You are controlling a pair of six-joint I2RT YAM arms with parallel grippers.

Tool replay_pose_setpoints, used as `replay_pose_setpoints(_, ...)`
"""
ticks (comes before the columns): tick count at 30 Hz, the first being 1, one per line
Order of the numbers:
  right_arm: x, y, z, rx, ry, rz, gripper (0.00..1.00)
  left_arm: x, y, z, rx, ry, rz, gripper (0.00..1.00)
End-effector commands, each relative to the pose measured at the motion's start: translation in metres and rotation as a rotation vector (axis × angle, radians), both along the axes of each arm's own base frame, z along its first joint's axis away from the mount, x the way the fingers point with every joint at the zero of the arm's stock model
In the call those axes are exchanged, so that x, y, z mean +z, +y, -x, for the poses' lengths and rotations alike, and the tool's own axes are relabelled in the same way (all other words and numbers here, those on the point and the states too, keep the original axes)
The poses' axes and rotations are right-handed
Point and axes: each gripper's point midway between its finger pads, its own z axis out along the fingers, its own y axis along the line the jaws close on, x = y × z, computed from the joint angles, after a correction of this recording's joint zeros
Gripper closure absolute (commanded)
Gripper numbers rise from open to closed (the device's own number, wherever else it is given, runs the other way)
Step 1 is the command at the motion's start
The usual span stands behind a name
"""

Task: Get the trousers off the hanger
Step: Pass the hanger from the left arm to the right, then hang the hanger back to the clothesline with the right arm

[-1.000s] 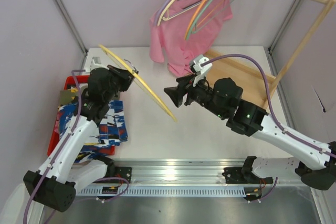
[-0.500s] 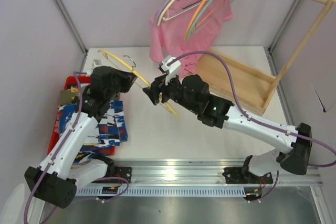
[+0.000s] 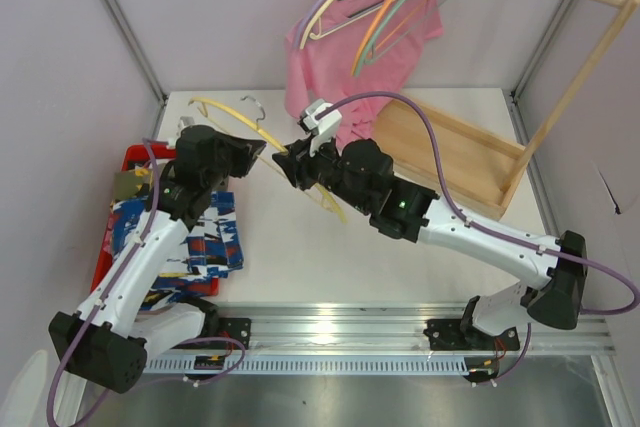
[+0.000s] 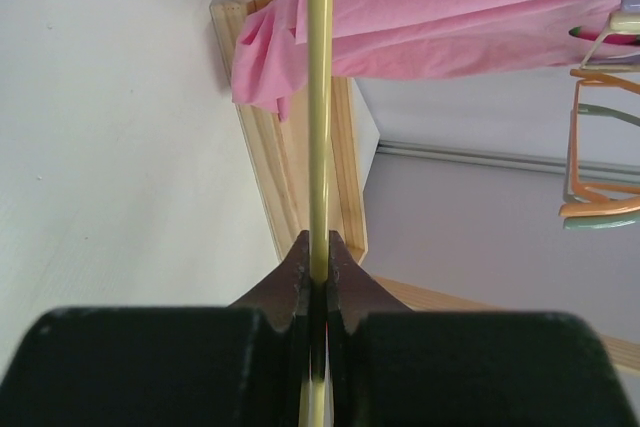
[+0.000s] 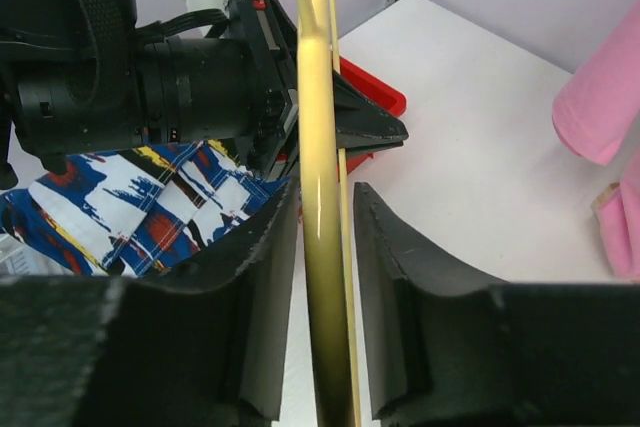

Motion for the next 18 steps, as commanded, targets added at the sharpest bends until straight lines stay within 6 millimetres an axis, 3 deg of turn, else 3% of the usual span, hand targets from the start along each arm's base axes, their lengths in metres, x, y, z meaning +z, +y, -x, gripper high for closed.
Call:
replay_pose_setpoints(1, 0.027, 0.003, -0.003, -0.019, -0.026, -0.075, 0.67, 0.029, -0.002, 0.001, 0.009, -0.059, 0.063, 0.97)
replay_pose_setpoints(3, 0.023, 0.007, -0.003, -0.016, -0.014, -0.061, 0.78, 0.029, -0.001, 0.001, 0.013, -0.064, 0.058, 0.97)
replay_pose_setpoints(4, 0.021, 0.007, -0.004, -0.017, -0.011, -0.058, 0.91, 0.032, 0.0, 0.001, 0.016, -0.077, 0.057, 0.97)
replay_pose_setpoints(5, 0.02, 0.007, -0.004, -0.02, -0.007, -0.054, 0.97, 0.035, 0.001, 0.001, 0.014, -0.088, 0.055, 0.96)
replay_pose_setpoints(10, 0.024, -0.008, -0.015, -0.111, -0.006, -0.031, 1.0, 0.049, 0.006, 0.005, 0.008, -0.151, 0.012, 0.77)
replay_pose_setpoints(11, 0.024, -0.013, -0.016, -0.125, -0.003, -0.016, 1.0, 0.052, 0.011, 0.008, 0.024, -0.163, -0.014, 0.56)
replay_pose_setpoints(14, 0.02, -0.03, -0.016, -0.156, 0.025, 0.035, 1.0, 0.068, 0.025, 0.017, 0.038, -0.215, -0.123, 0.13)
replay_pose_setpoints(16, 0.028, -0.046, -0.014, -0.182, 0.048, 0.024, 1.0, 0.073, 0.031, 0.023, 0.024, -0.254, -0.206, 0.01)
replay_pose_setpoints(18, 0.022, -0.066, -0.018, -0.241, 0.084, 0.071, 1.0, 0.083, 0.035, 0.032, -0.007, -0.325, -0.288, 0.0)
